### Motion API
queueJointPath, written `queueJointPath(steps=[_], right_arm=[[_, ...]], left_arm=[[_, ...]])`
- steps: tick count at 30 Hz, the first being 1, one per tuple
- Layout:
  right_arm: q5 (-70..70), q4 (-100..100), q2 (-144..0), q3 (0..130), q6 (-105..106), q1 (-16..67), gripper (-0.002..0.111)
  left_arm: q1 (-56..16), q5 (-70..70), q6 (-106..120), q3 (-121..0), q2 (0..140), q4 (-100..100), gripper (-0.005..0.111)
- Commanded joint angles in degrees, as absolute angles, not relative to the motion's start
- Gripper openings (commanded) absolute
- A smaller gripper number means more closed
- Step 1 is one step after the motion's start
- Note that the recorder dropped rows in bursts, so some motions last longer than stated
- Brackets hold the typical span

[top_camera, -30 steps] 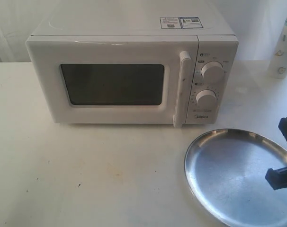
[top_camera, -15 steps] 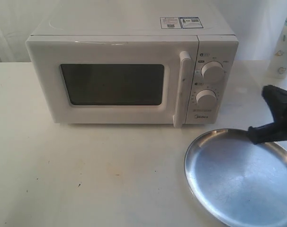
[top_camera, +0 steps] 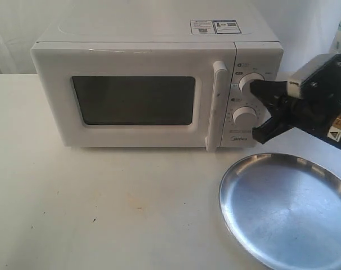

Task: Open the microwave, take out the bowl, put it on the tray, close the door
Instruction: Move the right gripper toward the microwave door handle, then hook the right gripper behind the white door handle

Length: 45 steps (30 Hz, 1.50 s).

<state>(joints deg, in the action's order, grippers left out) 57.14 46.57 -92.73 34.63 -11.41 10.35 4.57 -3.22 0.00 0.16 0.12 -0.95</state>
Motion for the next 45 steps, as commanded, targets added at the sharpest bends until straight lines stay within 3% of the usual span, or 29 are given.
queueJointPath(steps=[1,7,15,34,37,45], right_arm=[[60.4,65.7,-96.3,39.3,-12.5,8.6,0.0],[70.0,81.6,-100.2,44.6,-22.0,4.1,0.0],[70.0,84.6,-109.0,49.1,-23.6,0.3,0.0],[70.0,71.3,-113.2,52.1,-27.0,7.0,0.002],[70.0,70.3,-113.2,52.1,-26.9,7.4,0.013],[70.0,71.9,-113.4,52.0,-27.1,7.4,0.062]], left_arm=[[4.2,-3.5,0.0,0.0,0.0,-0.5,0.0],[4.2,-3.5,0.0,0.0,0.0,-0.5,0.0],[4.2,-3.5,0.0,0.0,0.0,-0.5,0.0],[4.2,-3.5,0.0,0.0,0.0,-0.5,0.0],[4.2,-3.5,0.0,0.0,0.0,-0.5,0.0],[4.2,-3.5,0.0,0.0,0.0,-0.5,0.0]])
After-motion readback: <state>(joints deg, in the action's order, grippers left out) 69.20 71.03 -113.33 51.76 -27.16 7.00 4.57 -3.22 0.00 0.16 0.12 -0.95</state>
